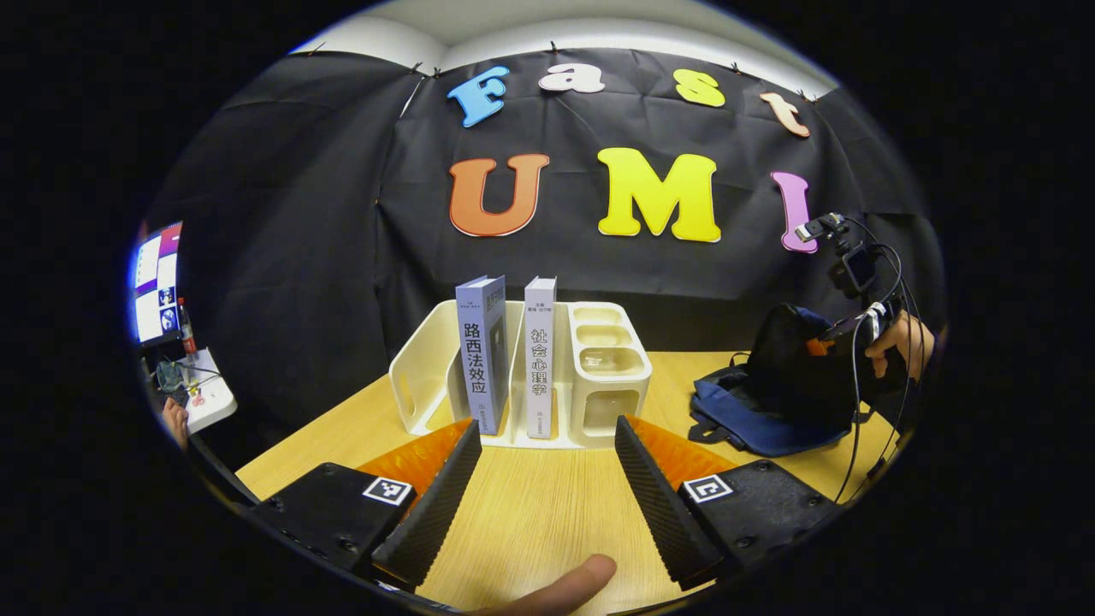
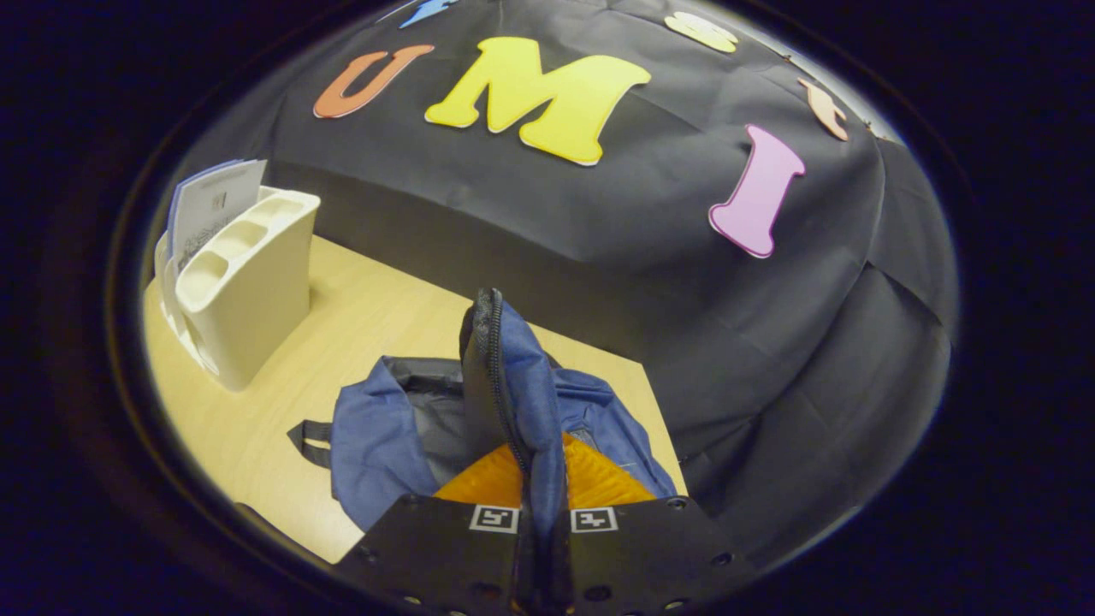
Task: Open the schoolbag, grab two books from the bookshelf and put them into the schoolbag.
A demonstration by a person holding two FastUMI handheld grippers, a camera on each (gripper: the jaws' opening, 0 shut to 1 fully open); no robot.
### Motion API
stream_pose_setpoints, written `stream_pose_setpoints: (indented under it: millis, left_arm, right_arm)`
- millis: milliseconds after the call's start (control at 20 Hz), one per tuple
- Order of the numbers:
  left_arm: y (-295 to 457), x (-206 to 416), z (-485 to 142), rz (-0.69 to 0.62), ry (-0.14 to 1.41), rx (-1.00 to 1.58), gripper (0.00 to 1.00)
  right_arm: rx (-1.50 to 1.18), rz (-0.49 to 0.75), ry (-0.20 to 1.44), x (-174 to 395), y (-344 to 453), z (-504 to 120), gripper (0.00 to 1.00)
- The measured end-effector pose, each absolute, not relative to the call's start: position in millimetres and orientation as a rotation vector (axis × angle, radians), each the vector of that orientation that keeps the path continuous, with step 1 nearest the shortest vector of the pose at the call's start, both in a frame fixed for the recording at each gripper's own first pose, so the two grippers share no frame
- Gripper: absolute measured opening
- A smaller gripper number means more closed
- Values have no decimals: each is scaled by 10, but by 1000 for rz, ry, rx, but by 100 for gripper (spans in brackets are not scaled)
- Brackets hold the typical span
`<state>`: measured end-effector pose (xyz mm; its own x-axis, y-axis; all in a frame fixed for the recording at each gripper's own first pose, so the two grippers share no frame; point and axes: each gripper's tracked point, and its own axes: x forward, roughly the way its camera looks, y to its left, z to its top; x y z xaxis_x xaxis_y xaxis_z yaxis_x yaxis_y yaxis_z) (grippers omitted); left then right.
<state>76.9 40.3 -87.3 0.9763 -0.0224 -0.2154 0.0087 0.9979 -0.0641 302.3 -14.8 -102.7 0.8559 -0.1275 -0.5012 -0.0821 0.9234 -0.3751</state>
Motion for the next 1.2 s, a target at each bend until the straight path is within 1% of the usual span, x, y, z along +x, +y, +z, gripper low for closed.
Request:
stream_pose_setpoints:
  millis: [150, 400, 700, 1050, 1200]
  left_arm:
    - [502, 837, -771, 1, 211, -43, 99]
    - [623, 1141, -494, 29, 193, 14, 99]
    - [570, 1675, -42, -23, 165, -37, 99]
    - [544, 2363, 378, -75, 219, -35, 98]
    - [476, 2606, 428, -107, 258, -12, 98]
  right_arm:
    - [-391, -33, 535, 3104, -354, -896, 7]
    - [-392, -17, 535, 3161, -553, -785, 7]
    - [-380, 21, 534, 3220, -704, -647, 7]
    - [-331, 55, 531, 3235, -951, -576, 7]
    - [-313, 64, 530, 3236, -1040, -561, 7]
